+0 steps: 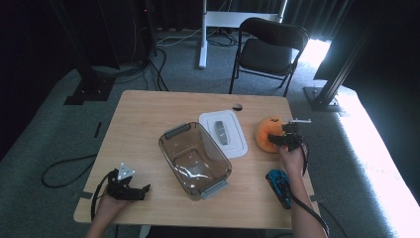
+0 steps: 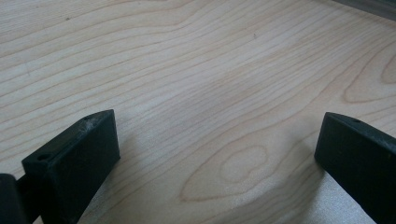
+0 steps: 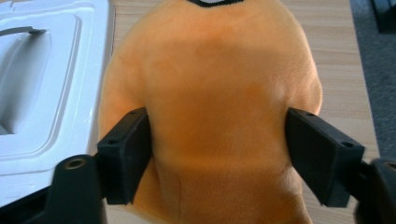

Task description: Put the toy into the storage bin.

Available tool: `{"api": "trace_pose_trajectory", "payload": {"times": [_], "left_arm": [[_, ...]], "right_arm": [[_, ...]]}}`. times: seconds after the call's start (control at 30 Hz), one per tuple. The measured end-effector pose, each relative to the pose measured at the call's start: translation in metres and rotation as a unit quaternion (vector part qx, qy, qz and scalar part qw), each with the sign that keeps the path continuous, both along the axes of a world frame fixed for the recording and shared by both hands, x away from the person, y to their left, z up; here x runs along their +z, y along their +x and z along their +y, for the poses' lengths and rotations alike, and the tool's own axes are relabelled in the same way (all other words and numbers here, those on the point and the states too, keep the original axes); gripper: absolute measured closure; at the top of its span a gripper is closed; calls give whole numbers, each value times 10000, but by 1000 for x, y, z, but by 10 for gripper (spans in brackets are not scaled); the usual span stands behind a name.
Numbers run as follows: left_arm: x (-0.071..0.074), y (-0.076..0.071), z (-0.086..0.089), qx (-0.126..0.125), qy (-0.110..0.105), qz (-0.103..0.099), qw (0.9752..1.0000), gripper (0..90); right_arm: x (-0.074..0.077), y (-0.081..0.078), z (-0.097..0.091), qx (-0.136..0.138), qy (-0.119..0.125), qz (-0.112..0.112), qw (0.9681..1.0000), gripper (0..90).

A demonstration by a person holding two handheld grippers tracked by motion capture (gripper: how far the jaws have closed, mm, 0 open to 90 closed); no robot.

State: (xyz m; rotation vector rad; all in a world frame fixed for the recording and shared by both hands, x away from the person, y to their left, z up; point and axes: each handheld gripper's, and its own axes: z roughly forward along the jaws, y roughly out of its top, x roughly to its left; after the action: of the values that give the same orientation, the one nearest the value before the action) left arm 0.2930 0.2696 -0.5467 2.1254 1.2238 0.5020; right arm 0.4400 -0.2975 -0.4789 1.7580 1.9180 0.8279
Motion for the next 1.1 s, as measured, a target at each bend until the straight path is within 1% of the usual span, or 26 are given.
{"api": "trace_pose_trajectory", "payload": {"times": [0.03, 0.07, 0.13, 0.17, 0.23, 0.3, 0.37, 0.4, 0.43, 0.5, 0.57, 0.6, 0.67, 0.8, 0.87, 1.07, 1.1], "left_arm": [[0, 0, 0, 0, 1, 0, 10000, 3], [0, 0, 0, 0, -1, 1, 10000, 3], [0, 0, 0, 0, -1, 0, 10000, 3], [0, 0, 0, 0, 0, 0, 10000, 3], [0, 0, 0, 0, -1, 1, 10000, 3], [0, 0, 0, 0, 0, 0, 10000, 3], [0, 0, 0, 0, -1, 1, 10000, 3], [0, 0, 0, 1, -1, 1, 10000, 3], [0, 0, 0, 1, -1, 1, 10000, 3], [0, 0, 0, 2, -1, 1, 10000, 3], [0, 0, 0, 5, -1, 0, 10000, 3], [0, 0, 0, 6, -3, -1, 10000, 3], [0, 0, 0, 7, -4, -1, 10000, 3], [0, 0, 0, 5, -2, 0, 10000, 3], [0, 0, 0, 6, -3, -1, 10000, 3], [0, 0, 0, 4, -1, 0, 10000, 3], [0, 0, 0, 4, 0, 0, 10000, 3]], "right_arm": [[0, -1, 0, 4, 0, 6, 10000, 336], [-1, -1, 0, 9, -7, -18, 10000, 350], [-2, -2, -1, 30, 31, 25, 10000, 398], [-3, -2, -2, 22, 22, 36, 10000, 413], [-4, -3, -3, 37, 78, 46, 10000, 431], [-3, -5, -3, 78, 9, 58, 10000, 452], [-3, -5, -2, 91, -7, 60, 9999, 457], [-4, -6, -2, 101, -13, 66, 9999, 495], [-4, -6, -2, 101, -13, 66, 9999, 495], [-3, -8, -2, 93, -15, 57, 9999, 596], [1, -11, -2, 79, -44, 7, 10000, 654], [3, -12, -2, 85, -19, -28, 10000, 672], [7, -14, -2, 91, -36, -41, 9999, 687], [12, -17, -2, 185, -99, -81, 9997, 688], [14, -18, -2, 191, -128, -85, 9997, 688], [21, -22, -3, 213, -112, -169, 9996, 689], [25, -24, -2, 270, -133, -194, 9994, 689]]}}
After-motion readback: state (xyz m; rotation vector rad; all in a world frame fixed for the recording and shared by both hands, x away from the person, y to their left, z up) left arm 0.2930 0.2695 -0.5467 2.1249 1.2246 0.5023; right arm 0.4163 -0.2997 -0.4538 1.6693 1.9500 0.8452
